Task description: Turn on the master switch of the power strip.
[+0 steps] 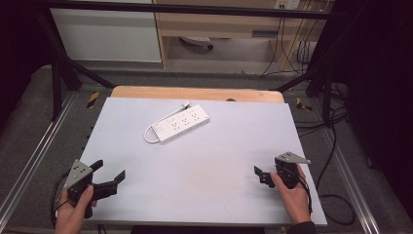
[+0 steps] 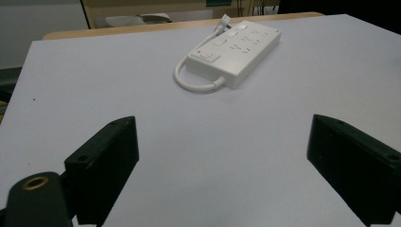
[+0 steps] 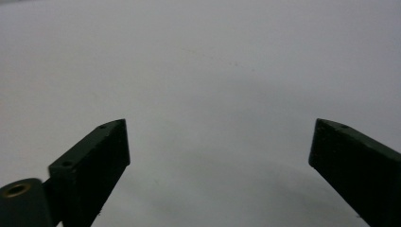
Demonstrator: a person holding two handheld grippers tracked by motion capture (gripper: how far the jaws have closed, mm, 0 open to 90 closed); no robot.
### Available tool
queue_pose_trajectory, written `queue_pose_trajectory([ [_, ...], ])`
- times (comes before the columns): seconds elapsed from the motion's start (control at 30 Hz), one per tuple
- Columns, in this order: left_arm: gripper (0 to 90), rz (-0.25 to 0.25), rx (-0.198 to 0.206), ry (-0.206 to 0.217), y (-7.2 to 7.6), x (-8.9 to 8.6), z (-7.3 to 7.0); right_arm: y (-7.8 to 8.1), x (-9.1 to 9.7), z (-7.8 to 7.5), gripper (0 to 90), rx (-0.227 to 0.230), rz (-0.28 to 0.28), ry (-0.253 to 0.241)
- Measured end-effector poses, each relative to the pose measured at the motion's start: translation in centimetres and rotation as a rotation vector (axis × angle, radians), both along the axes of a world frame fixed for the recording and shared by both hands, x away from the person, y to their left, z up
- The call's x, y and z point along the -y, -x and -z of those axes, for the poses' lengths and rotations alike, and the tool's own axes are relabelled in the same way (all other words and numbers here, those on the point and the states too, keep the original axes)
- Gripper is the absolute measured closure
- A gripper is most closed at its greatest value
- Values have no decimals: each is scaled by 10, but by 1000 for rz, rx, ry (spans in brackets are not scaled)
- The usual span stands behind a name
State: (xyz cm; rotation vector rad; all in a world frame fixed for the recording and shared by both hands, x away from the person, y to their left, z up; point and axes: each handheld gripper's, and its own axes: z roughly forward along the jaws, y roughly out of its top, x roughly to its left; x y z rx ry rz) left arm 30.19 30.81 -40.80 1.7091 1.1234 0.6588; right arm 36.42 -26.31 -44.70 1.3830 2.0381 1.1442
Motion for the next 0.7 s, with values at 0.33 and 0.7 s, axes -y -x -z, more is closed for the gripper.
queue_pose_trajectory([
  [0.33,95,8,9,23,2,-4,-3,8,-10,-3,65,87,-37,22],
  [0.7,82,-3,22,1,-25,1,-12,9,-12,-3,40,85,-27,5],
])
